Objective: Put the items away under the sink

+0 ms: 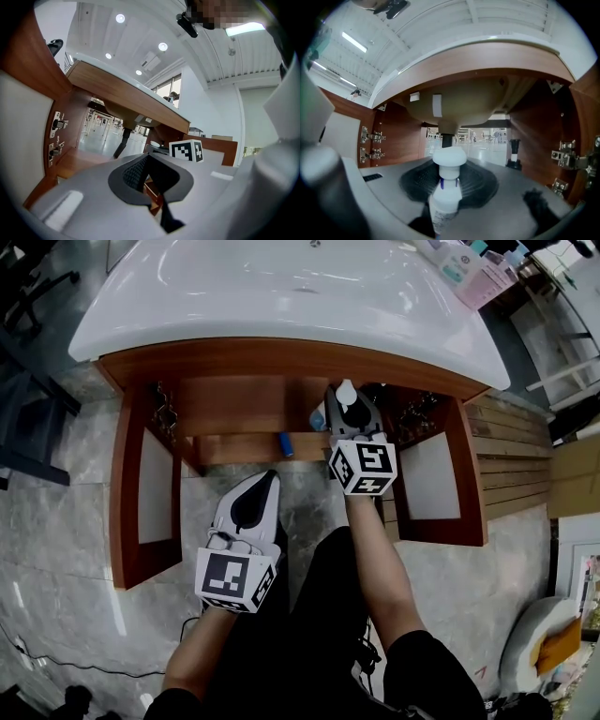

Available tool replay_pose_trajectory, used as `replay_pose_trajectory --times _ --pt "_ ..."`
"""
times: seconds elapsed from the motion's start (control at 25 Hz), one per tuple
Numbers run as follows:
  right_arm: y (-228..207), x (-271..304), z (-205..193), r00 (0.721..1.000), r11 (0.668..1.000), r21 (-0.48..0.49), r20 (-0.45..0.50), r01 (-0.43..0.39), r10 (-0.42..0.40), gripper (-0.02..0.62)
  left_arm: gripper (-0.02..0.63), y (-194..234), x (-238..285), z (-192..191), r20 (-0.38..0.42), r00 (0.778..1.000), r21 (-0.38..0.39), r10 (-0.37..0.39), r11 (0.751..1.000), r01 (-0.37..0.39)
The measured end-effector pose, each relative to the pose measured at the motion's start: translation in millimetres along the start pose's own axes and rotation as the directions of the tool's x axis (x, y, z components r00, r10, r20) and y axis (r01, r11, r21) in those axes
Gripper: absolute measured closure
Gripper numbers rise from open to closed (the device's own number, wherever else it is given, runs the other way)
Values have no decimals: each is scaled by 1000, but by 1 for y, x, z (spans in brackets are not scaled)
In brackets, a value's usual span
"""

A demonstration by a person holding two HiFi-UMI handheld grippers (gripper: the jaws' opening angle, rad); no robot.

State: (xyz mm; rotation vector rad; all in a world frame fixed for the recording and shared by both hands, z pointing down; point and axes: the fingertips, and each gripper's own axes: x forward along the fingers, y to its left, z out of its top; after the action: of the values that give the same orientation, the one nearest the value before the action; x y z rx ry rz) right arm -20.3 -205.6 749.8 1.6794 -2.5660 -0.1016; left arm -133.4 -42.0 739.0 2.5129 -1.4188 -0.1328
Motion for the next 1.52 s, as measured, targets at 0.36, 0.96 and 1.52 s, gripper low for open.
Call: replay_pose_trajectory --times 0.36,0.96,1.52 --pt "-4 9 -1 1000 1000 -3 -6 10 -10 485 601 3 -3 -6 -10 1000 -2 -3 1000 3" --pt "-6 18 -4 1000 1000 -11 -16 24 -24 485 601 4 -4 -10 -6 1000 -10 1 1000 -1" --pt "-10 21 -5 998 998 -42 -22 55 -56 471 601 7 -6 -9 -5 1000 -14 2 1000 -2"
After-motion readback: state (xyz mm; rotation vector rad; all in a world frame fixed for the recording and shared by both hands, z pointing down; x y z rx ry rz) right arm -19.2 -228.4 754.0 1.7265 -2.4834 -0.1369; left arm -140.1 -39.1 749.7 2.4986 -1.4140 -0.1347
